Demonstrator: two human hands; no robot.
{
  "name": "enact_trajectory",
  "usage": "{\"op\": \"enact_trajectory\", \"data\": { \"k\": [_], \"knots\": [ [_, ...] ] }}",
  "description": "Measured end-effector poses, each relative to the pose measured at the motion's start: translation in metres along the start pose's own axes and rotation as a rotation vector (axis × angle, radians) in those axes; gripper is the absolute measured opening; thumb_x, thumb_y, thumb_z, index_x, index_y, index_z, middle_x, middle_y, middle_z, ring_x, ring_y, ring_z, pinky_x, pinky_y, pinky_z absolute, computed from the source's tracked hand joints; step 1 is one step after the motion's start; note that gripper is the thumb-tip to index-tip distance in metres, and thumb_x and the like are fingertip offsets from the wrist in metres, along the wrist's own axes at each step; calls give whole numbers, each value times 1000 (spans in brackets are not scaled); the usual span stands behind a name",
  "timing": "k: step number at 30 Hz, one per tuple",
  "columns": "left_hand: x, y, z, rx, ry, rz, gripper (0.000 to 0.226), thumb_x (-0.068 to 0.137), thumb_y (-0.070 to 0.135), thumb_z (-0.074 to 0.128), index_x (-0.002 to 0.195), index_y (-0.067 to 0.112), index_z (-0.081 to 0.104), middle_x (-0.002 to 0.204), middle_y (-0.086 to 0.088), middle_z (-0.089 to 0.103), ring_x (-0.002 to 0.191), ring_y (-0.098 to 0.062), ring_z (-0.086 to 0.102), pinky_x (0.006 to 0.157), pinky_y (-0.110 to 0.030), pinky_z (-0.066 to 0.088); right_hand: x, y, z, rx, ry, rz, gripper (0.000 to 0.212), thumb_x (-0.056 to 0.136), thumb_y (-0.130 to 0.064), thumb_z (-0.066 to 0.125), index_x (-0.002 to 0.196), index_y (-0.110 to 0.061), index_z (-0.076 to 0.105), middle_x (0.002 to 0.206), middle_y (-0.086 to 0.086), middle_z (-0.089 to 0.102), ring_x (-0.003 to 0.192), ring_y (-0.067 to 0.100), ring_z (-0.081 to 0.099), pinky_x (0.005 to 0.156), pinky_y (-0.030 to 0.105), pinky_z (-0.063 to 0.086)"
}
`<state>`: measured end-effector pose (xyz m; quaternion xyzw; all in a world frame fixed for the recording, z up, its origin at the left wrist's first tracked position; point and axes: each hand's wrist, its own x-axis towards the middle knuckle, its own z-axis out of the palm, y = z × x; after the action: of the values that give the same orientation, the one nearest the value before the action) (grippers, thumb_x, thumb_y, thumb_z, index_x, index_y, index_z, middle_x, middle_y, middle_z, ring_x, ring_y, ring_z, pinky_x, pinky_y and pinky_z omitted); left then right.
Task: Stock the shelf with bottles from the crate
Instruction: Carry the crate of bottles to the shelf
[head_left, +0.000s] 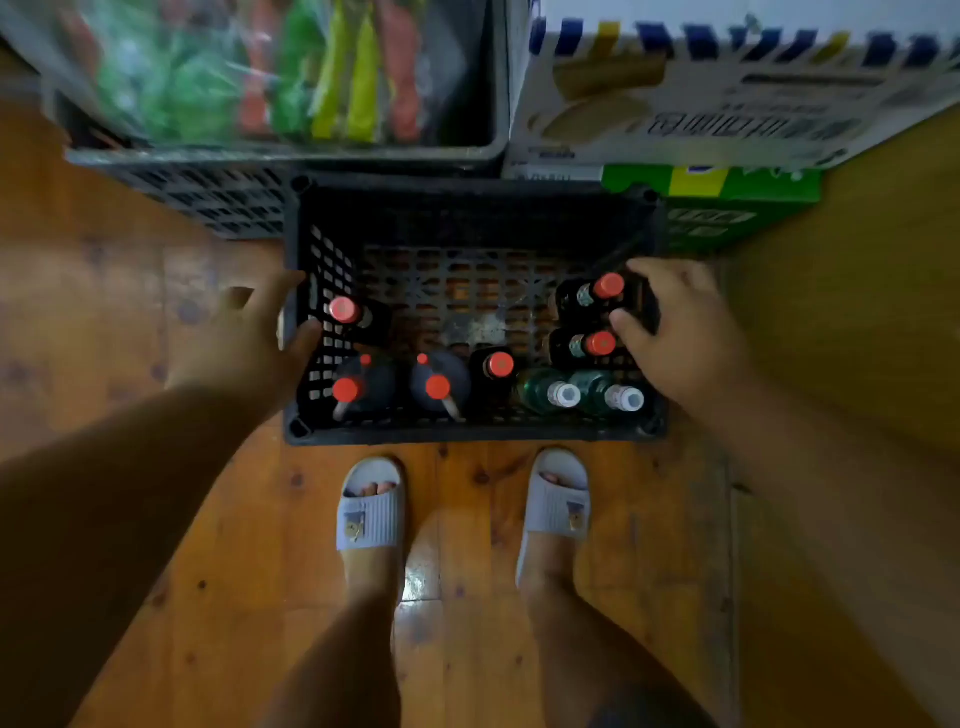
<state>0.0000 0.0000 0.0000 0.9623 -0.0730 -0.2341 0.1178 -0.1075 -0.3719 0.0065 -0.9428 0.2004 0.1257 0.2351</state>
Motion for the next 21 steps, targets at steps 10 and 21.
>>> {"op": "enact_trajectory", "data": {
  "k": [10, 21],
  "knots": [
    [60, -36, 78, -266, -134, -195, 25, 96, 47, 49, 121, 50, 49, 101, -10, 64, 77, -29, 62, 67, -39, 54, 60, 62, 61, 109, -140, 243, 49, 98, -37, 53, 144, -36, 39, 144, 13, 43, 126, 34, 47, 102, 36, 40],
    [64, -18, 86, -545, -18, -311, 17, 90, 50, 61, 106, 49, 62, 119, 0, 53, 87, -19, 61, 76, -33, 53, 69, 74, 62, 563, -252, 360, 46, 98, -13, 56, 138, -35, 51, 122, 15, 58, 94, 26, 62, 74, 36, 55]
  ]
}}
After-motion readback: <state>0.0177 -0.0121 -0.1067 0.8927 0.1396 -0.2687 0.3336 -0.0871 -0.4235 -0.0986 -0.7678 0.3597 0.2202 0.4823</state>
